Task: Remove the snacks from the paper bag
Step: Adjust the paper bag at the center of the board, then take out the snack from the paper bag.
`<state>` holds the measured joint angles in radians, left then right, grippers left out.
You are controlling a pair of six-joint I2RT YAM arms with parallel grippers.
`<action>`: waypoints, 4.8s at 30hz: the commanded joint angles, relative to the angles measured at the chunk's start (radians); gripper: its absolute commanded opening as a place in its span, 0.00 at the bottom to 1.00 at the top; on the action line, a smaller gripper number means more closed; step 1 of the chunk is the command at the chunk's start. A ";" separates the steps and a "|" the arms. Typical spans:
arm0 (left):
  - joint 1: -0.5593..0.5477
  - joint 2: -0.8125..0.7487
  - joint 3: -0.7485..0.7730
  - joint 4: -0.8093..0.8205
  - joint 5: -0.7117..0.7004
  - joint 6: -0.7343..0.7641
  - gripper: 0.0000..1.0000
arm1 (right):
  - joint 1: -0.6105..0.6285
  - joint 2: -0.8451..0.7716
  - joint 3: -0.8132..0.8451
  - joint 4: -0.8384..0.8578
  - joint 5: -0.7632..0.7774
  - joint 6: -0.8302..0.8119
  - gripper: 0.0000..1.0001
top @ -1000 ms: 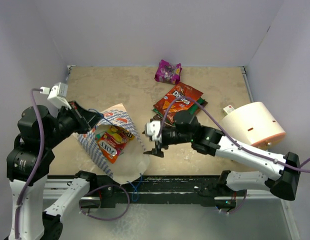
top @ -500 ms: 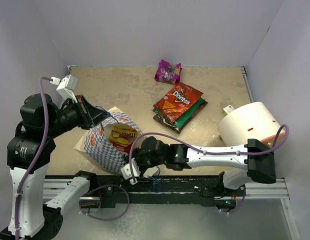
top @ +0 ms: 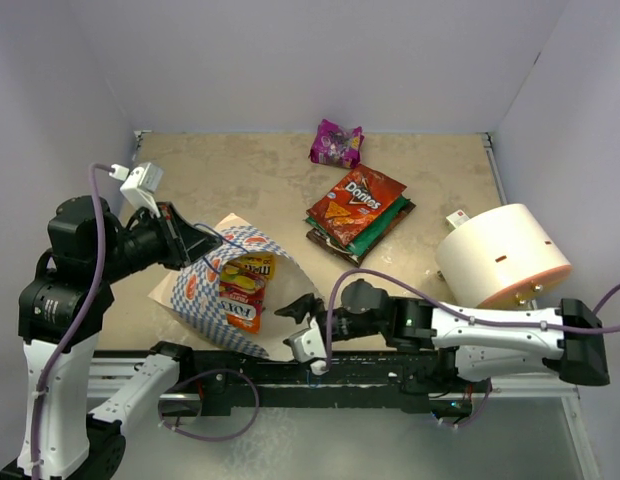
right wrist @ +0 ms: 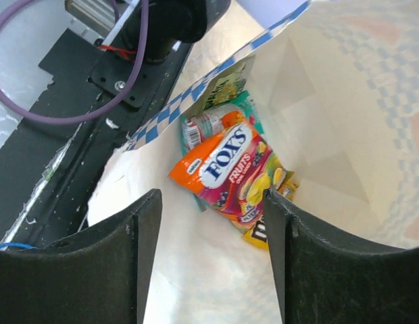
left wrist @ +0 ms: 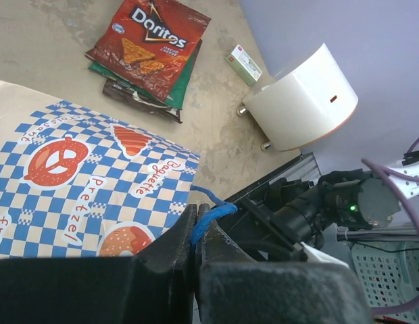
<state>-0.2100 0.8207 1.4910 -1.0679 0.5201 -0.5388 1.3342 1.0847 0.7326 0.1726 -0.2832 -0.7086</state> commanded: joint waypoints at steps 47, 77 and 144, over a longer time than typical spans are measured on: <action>0.000 0.124 0.099 -0.191 -0.573 -0.070 0.00 | -0.357 0.852 0.575 0.540 -0.200 0.116 0.00; 0.000 0.000 0.035 -0.196 -0.555 -0.107 0.00 | -0.230 0.742 0.493 0.092 -0.202 0.249 0.02; 0.000 0.512 0.413 0.263 -0.258 0.027 0.00 | -0.179 0.761 0.325 0.429 0.141 0.053 0.00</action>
<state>-0.2100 1.2713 1.8225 -1.0397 0.1902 -0.5388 1.1561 1.8584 1.0180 0.5587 -0.1947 -0.8227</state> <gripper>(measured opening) 0.006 0.042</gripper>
